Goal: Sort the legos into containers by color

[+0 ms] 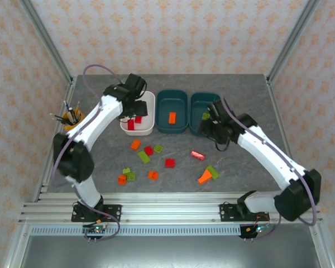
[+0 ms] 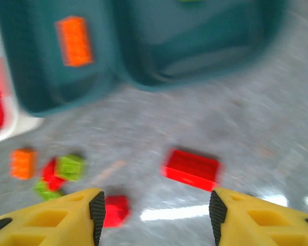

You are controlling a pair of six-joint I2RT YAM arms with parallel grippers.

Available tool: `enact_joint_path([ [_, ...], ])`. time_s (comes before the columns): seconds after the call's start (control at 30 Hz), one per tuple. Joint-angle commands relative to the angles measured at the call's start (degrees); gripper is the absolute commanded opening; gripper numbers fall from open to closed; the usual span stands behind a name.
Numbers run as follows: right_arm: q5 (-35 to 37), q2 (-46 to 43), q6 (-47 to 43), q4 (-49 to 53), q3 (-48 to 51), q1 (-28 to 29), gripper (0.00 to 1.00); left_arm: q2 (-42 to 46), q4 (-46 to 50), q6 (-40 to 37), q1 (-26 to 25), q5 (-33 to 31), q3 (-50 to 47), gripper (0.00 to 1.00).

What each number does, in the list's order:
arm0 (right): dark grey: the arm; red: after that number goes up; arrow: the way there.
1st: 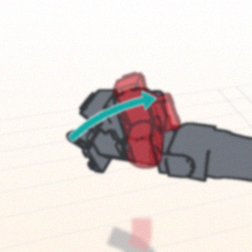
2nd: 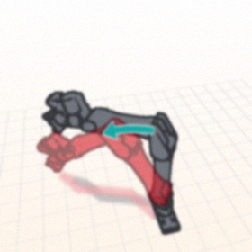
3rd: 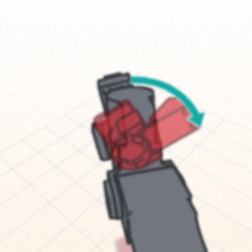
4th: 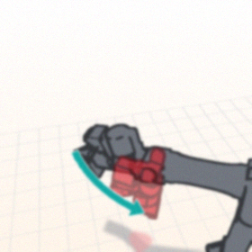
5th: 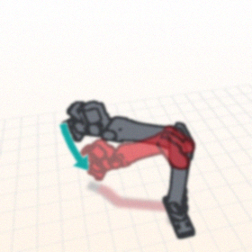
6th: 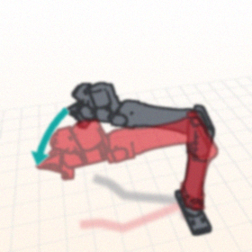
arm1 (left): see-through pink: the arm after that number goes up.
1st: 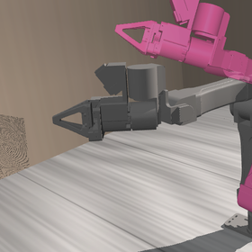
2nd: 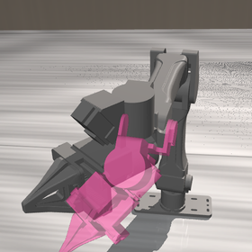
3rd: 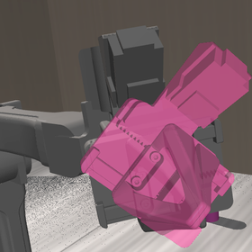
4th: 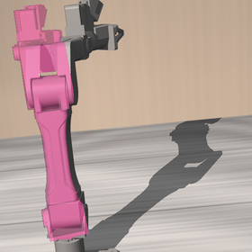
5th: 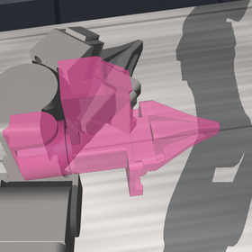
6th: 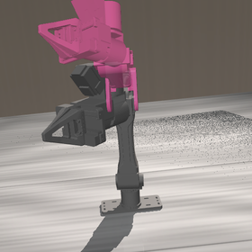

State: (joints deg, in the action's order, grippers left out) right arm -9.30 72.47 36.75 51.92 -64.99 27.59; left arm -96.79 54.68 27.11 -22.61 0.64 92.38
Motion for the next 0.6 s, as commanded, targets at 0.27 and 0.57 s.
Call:
enact_joint_path([
  [0.27,-7.4,1.2,-3.9,1.3,17.4,0.6,0.69,17.6,-13.3,8.6,-17.3,9.2,-23.5,0.74],
  [0.57,-5.9,10.5,-6.6,-2.4,16.6,2.0,0.71,21.3,-14.4,11.2,-18.3,8.9,-27.5,0.74],
])
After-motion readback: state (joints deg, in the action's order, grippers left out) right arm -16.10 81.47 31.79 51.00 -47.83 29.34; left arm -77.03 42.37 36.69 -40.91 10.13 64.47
